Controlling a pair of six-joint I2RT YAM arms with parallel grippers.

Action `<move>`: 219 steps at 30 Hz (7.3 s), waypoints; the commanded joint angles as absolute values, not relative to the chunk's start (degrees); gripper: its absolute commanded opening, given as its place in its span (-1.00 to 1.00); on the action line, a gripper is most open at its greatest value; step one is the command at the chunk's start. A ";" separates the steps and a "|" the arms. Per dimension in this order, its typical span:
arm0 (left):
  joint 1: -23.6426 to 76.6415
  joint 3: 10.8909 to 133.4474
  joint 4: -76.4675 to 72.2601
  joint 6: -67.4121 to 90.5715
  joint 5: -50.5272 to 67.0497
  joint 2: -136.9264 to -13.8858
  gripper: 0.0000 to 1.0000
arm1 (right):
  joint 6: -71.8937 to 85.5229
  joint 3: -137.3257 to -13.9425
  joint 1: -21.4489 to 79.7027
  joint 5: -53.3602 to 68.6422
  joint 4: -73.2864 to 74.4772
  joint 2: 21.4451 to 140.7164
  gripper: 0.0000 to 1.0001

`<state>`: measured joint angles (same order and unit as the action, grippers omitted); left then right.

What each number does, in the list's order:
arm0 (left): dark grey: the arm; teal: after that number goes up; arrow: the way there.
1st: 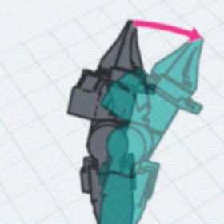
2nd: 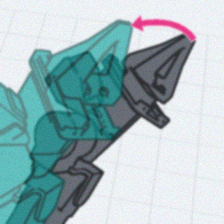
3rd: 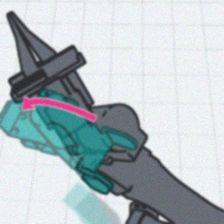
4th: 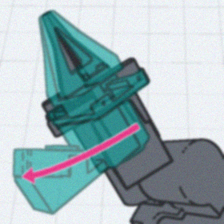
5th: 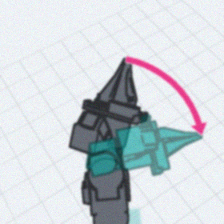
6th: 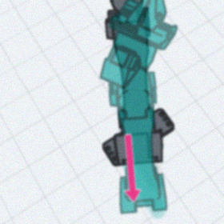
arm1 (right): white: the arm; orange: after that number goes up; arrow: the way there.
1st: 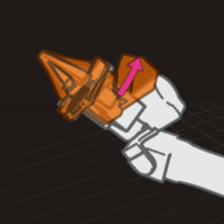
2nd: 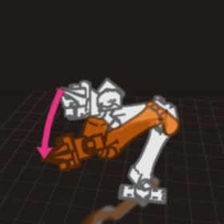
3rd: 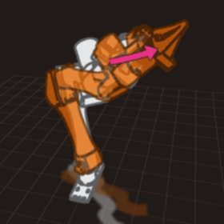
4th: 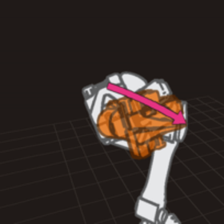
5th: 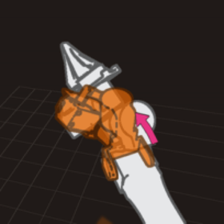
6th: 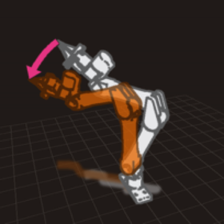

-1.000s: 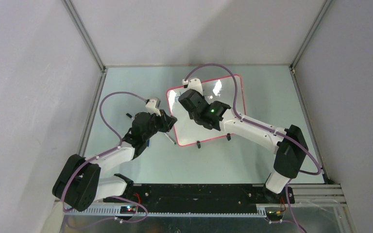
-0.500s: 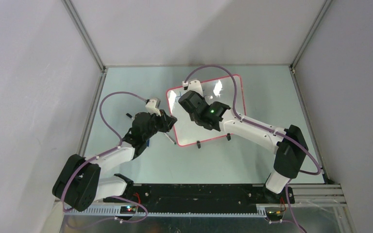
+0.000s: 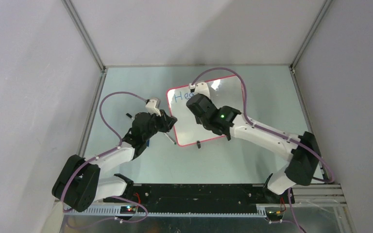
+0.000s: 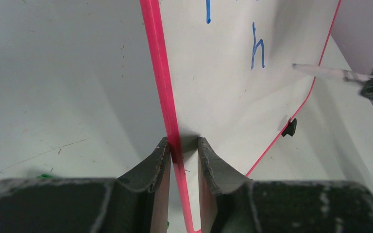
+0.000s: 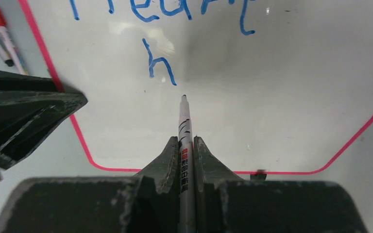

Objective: Write a sentence on the whiteboard

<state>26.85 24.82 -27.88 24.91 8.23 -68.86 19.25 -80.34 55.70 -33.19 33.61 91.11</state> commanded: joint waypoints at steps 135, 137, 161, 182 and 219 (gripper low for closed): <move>28.28 26.63 -26.73 21.44 5.61 -67.67 -0.46 | 7.75 -79.49 53.13 -34.64 22.04 91.29 -1.00; 28.29 26.63 -26.72 21.45 5.62 -67.61 -0.46 | 7.77 -79.79 52.98 -34.70 22.10 91.64 -1.00; 28.31 26.63 -26.82 21.44 5.70 -67.61 -0.46 | 6.45 -80.24 53.60 -34.70 20.27 92.29 -1.00; 28.39 26.68 -26.67 21.31 5.54 -67.51 -0.46 | 7.12 -80.02 54.38 -30.77 22.14 93.05 -1.00; 28.39 26.74 -26.19 21.00 5.02 -67.24 -0.46 | 9.17 -76.28 52.43 -34.60 24.30 90.22 -1.00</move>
